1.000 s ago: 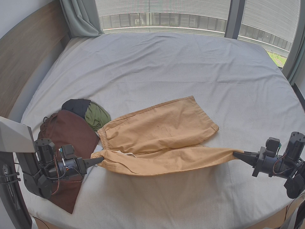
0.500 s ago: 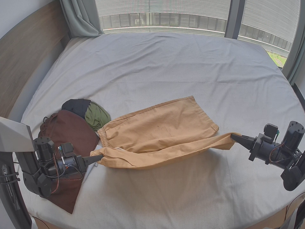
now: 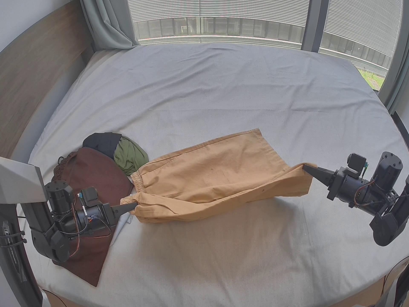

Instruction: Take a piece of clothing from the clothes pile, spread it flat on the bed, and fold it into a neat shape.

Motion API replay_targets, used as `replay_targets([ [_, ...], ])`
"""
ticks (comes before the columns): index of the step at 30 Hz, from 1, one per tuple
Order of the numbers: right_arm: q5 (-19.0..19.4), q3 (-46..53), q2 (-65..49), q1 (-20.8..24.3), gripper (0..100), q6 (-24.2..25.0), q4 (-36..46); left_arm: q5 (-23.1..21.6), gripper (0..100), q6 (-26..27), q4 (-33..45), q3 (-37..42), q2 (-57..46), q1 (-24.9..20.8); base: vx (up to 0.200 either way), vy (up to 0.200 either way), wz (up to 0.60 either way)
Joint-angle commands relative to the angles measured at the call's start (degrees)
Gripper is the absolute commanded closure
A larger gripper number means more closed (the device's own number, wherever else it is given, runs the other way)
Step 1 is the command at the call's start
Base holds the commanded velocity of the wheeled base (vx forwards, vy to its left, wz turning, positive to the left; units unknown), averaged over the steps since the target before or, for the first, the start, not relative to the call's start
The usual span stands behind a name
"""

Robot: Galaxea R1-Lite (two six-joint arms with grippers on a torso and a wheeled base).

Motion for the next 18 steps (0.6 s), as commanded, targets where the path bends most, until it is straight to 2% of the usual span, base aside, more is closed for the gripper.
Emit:
replay_targets([
  [1,0.03,-2.16,1.4,-0.01,100,1.33,-0.03,0.89,100,-0.65,-0.05,-0.46,0.23,-0.22,0.0,0.0,0.0],
  [9,-0.06,-8.49,5.97,-0.27,100,3.71,-0.03,2.3,100,-1.17,-0.05,-1.77,0.49,-0.22,0.0,0.0,0.0],
  [12,-1.47,-11.48,7.46,-0.27,100,4.67,-0.03,2.92,100,-1.35,-0.05,-2.04,0.58,-0.22,0.0,0.0,0.0],
  [13,-3.05,-13.85,8.16,-0.01,100,5.38,0.06,3.88,100,-1.61,-0.05,-2.39,0.58,-0.3,0.0,0.0,0.0],
  [18,-3.31,-17.46,9.39,0.08,100,6.34,0.41,4.67,100,-1.97,-0.05,-3.09,0.84,-0.39,0.0,0.0,0.0],
])
